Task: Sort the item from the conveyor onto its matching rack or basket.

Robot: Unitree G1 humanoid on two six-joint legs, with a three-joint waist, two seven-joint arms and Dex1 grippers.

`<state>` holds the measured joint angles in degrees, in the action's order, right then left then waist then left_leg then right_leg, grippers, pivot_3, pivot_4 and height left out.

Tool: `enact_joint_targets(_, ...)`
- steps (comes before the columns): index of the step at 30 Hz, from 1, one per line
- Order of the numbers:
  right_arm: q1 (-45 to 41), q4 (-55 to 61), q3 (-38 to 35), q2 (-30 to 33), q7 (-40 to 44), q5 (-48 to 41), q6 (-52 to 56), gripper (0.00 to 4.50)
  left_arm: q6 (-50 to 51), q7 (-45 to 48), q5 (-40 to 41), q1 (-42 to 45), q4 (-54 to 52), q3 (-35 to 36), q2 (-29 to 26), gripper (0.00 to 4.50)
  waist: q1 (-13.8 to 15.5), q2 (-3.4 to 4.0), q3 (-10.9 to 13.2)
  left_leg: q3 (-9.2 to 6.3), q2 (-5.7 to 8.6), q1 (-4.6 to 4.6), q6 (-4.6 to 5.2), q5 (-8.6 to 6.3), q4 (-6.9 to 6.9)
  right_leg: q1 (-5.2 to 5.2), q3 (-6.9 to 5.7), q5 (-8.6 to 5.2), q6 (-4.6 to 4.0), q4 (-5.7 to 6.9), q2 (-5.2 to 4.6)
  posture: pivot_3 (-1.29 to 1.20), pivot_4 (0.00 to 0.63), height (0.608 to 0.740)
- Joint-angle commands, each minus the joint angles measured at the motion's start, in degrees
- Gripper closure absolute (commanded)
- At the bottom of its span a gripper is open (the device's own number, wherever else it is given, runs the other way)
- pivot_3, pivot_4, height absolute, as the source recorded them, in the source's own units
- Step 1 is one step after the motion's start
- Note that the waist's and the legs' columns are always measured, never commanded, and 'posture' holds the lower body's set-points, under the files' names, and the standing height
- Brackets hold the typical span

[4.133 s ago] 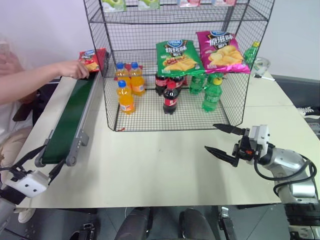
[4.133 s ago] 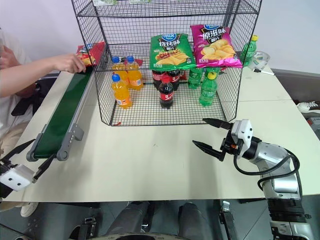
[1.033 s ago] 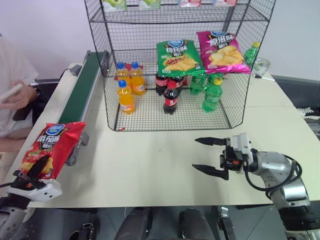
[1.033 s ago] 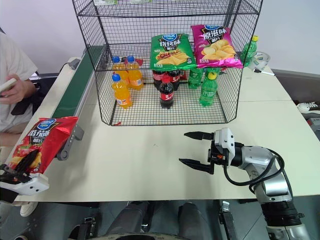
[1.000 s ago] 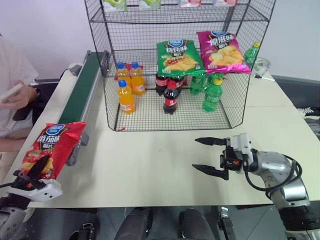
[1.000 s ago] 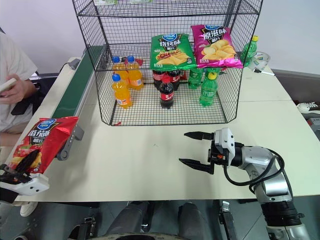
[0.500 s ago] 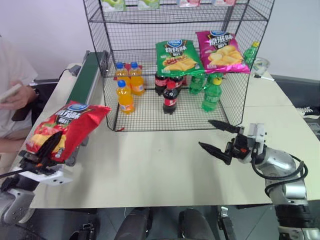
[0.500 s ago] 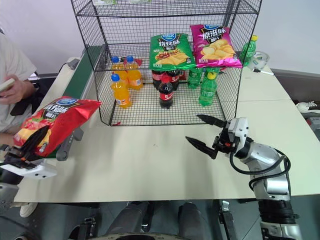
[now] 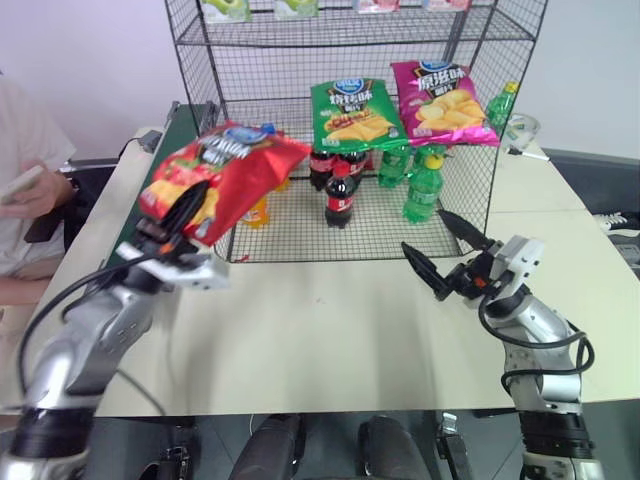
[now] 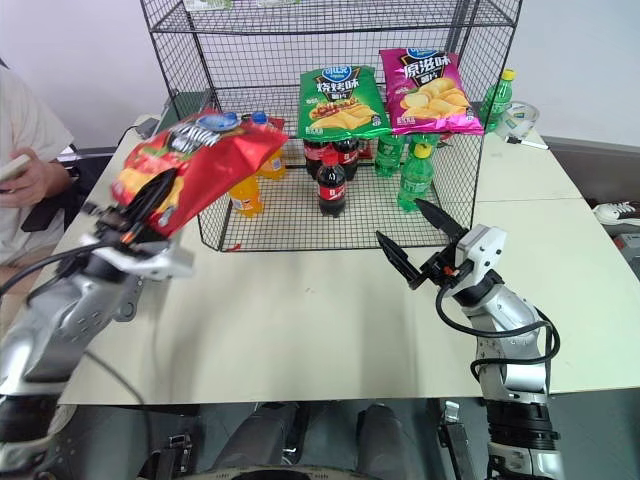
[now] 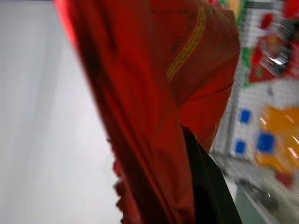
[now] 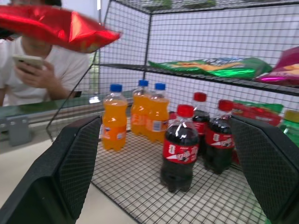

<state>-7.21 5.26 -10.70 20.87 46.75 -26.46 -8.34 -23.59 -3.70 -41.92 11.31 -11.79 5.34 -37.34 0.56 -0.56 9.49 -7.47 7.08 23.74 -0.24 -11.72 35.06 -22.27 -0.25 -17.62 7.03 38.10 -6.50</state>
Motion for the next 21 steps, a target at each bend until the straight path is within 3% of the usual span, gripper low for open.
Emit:
enact_joint_targets(1, -0.50, 3.94, 0.40, 0.59, -0.16, -0.28, -0.71, 0.00, 3.38, -0.87, -2.56, 5.86, 3.65, -2.71, 2.10, 4.39, 0.00, 0.00, 0.00, 0.00, 0.00, 0.00, 0.00, 0.01, -0.02, 0.01, 0.01, 0.00, 0.00, 0.01, 0.01, 0.00, 0.150, 0.740)
enact_joint_targets(4, -2.21, 3.94, 0.79, 0.18, -2.16, 2.15, -2.68, 0.00, 7.08, -3.30, -5.88, 14.71, 10.68, -6.54, 5.71, 4.39, 0.17, -0.02, 0.01, -0.02, 0.00, 0.00, -0.01, 0.02, 0.01, 0.01, 0.00, 0.00, 0.00, 0.04, 0.06, 0.00, 0.150, 0.740)
enact_joint_targets(11, -2.54, 2.74, 2.49, -0.17, -3.38, 4.39, -4.75, 0.00, 14.27, -7.71, -9.37, 25.85, 24.74, -11.15, 8.69, 4.39, -0.04, -0.04, 0.01, -0.01, 0.02, 0.04, -0.05, 0.05, 0.01, 0.06, 0.02, 0.01, 0.03, 0.08, 0.06, 0.00, 0.150, 0.740)
enact_joint_targets(21, -3.60, 3.27, 5.95, -1.56, -5.32, 5.96, -5.23, 0.00, 14.02, -15.98, -5.55, 44.23, 52.80, -16.65, 14.18, 4.39, -0.06, -0.12, 0.05, -0.04, 0.06, 0.26, -0.26, 0.19, 0.11, -0.10, 0.00, 0.02, 0.05, 0.17, 0.06, 0.00, 0.150, 0.740)
